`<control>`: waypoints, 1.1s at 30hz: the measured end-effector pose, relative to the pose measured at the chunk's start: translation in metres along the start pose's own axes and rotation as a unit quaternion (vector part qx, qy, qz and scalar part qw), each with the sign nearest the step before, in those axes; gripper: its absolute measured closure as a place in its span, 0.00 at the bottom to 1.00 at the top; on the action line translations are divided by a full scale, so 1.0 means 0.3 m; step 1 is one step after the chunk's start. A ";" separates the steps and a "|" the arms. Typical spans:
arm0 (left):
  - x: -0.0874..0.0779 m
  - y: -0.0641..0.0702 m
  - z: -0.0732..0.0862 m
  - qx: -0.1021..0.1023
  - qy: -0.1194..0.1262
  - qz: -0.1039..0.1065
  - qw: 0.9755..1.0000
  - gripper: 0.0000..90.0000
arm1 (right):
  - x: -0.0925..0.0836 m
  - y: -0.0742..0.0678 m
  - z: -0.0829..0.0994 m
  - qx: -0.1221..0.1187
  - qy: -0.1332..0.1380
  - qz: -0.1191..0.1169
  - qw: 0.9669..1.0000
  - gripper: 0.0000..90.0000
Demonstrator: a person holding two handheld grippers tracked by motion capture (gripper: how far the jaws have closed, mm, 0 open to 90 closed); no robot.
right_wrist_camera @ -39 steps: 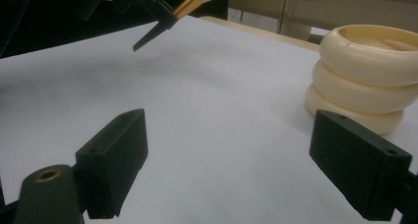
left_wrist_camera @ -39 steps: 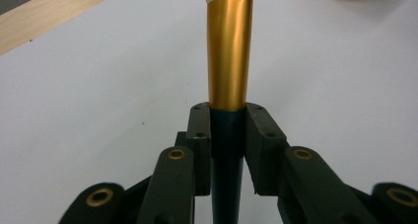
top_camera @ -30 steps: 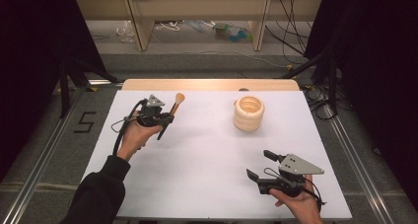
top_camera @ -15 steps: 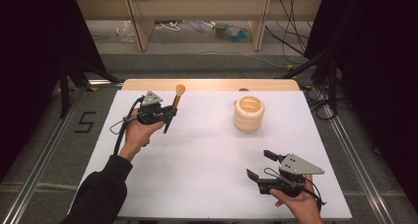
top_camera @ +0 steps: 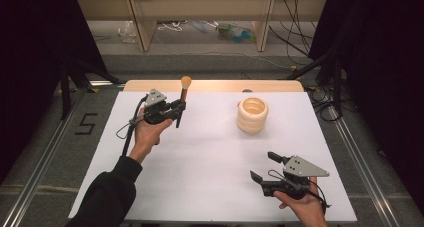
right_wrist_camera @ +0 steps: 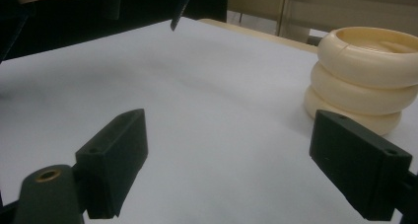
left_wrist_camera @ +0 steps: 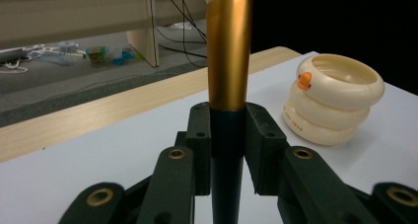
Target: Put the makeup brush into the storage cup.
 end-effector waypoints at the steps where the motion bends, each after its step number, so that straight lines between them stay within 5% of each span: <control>1: 0.002 0.007 -0.004 0.001 0.003 0.003 1.000 0.83 | 0.000 0.001 0.000 -0.001 0.000 0.001 1.000 0.17; 9: 0.023 0.039 -0.035 -0.004 0.037 0.018 0.999 0.83 | 0.001 0.001 -0.002 -0.001 0.004 0.001 1.000 0.17; 33: 0.129 0.142 -0.076 0.009 0.071 0.044 0.996 0.83 | 0.001 -0.001 -0.001 0.001 0.004 0.001 1.000 0.17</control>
Point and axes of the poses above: each handheld gripper's, and its own axes: x roughly forward along the jaws, z roughly out of its underside, y roughly to its right, the point moved 9 cm from there along x, roughly forward along the jaws, and after that the axes turned 8 degrees about z, right-handed, at the moved point
